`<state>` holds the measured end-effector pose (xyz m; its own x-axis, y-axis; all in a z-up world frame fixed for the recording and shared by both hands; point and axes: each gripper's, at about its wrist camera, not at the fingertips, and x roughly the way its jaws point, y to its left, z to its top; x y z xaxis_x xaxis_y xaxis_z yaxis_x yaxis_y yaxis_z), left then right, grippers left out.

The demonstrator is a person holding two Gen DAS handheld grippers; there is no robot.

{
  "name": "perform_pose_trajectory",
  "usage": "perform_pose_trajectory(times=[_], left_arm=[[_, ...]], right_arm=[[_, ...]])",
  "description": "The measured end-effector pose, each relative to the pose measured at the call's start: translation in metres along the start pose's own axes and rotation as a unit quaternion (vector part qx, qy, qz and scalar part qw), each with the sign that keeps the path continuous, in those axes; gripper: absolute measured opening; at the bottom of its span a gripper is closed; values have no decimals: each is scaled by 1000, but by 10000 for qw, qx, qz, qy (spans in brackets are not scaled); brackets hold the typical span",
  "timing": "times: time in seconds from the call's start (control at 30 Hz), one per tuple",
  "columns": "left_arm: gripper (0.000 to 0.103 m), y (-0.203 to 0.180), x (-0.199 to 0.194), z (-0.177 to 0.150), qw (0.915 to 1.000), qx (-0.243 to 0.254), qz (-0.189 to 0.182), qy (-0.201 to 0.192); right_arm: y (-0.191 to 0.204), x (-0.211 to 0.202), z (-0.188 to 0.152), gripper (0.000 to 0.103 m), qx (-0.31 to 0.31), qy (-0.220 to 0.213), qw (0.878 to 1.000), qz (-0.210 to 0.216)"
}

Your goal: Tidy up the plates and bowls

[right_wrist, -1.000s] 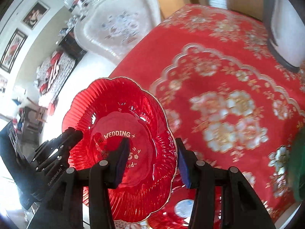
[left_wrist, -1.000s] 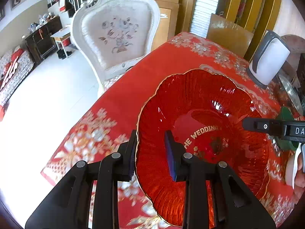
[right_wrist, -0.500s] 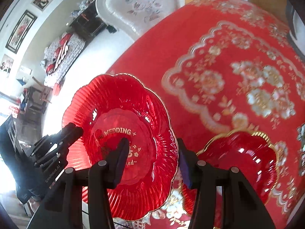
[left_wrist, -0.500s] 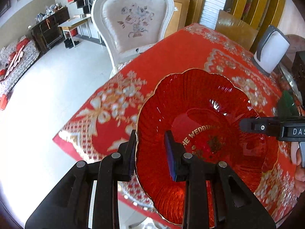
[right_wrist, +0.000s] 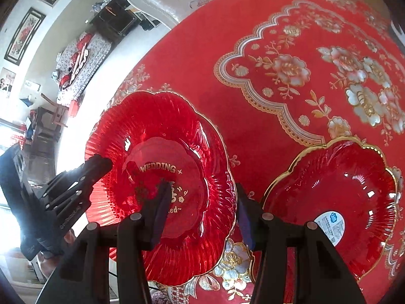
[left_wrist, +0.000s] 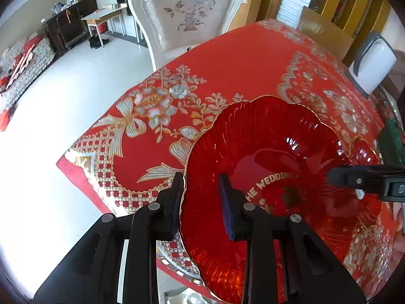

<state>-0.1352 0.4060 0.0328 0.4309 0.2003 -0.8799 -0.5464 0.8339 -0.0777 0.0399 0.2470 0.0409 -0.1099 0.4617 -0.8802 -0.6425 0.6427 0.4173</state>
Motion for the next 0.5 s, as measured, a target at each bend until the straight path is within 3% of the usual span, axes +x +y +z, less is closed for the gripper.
perform_pose_trajectory(times=[0.37,0.5], left_arm=[[32,3,6,1,9995,-165,-63,-262],[32,5,-4,3,9981,-214,130,-561]], right_arm=[[8,-6,-11,50,-228,-175,9993,-230],[6,-11,-14,50,-266,-340,9982,-405]])
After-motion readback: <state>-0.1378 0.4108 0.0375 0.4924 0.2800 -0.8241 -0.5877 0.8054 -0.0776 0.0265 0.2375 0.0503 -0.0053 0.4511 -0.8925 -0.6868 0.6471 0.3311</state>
